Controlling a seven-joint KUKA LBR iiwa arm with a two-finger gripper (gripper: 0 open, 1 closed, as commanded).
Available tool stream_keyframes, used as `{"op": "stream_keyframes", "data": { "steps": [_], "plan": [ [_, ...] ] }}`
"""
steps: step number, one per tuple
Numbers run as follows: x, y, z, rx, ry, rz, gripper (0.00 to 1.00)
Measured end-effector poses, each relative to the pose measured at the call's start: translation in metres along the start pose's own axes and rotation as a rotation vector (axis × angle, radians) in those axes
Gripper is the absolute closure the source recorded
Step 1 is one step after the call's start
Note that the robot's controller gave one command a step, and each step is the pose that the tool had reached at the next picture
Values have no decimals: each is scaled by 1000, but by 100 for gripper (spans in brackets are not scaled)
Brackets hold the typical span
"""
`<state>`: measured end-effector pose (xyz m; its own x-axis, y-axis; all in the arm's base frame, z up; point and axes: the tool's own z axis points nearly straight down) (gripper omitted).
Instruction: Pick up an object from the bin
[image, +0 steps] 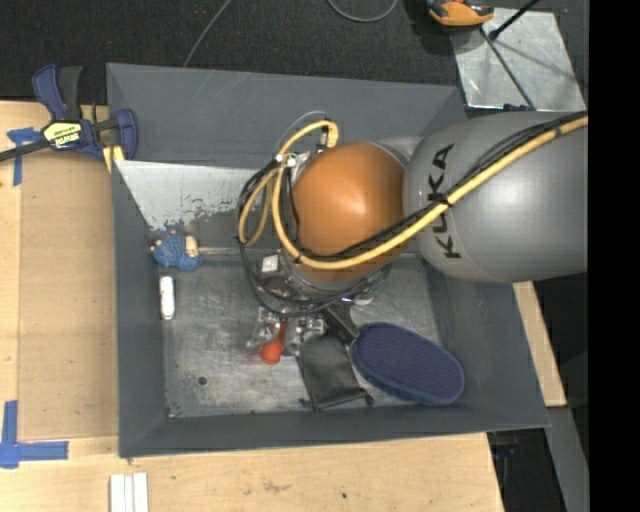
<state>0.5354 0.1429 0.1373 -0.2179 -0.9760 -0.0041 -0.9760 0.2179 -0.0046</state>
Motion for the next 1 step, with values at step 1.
{"op": "stream_keyframes", "data": {
  "steps": [1],
  "plan": [
    [-1,-1,-13,0,0,4,100]
  ]
}}
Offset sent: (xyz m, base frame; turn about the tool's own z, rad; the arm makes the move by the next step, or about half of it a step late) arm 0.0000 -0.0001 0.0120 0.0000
